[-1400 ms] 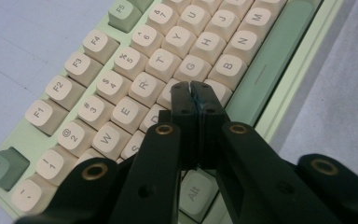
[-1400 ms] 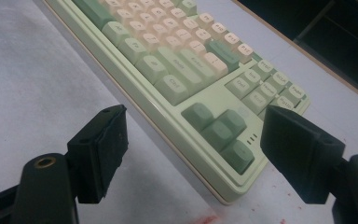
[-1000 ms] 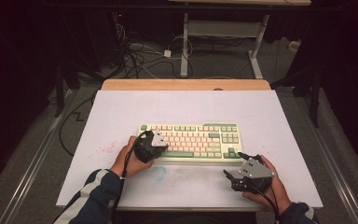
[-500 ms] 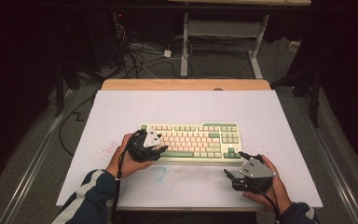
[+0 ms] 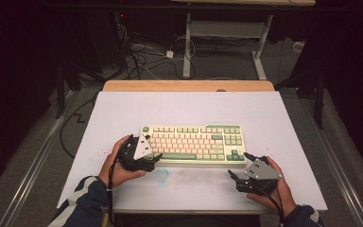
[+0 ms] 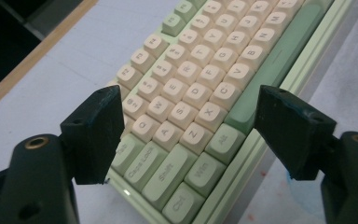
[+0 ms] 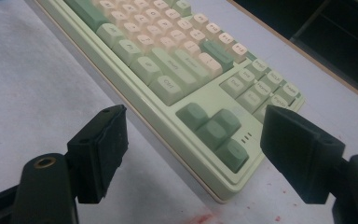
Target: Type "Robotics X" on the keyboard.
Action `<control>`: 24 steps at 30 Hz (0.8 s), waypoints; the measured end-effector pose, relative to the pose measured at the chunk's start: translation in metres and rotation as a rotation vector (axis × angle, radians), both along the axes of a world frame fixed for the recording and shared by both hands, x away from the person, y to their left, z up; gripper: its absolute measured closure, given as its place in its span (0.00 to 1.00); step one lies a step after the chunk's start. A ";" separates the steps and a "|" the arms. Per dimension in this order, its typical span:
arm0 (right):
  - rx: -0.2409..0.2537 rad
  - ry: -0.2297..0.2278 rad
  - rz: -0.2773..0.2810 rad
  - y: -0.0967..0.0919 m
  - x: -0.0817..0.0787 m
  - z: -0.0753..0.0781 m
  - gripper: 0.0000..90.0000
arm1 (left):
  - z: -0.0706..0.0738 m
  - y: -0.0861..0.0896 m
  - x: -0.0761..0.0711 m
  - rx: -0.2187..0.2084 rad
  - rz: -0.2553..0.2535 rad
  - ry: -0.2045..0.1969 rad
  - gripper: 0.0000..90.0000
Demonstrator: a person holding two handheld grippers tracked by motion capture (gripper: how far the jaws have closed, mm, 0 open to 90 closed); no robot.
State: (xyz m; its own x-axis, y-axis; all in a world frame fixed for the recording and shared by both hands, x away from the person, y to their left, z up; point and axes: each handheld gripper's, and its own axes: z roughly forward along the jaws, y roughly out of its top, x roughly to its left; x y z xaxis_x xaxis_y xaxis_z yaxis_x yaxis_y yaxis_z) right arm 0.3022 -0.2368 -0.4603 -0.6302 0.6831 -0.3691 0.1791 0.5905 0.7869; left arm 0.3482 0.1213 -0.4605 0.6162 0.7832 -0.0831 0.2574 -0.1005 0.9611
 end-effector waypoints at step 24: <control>0.006 -0.011 -0.021 -0.001 0.002 0.001 0.26 | -0.017 0.034 -0.029 0.011 0.088 0.018 0.25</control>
State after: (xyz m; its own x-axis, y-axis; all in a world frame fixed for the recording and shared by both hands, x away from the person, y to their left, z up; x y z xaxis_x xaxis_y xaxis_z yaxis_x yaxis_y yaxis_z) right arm 0.3038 -0.2383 -0.4592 -0.6118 0.6982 -0.3718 0.1822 0.5818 0.7927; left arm 0.3193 0.1556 -0.4777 0.5434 0.8351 -0.0852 0.2832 -0.0868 0.9551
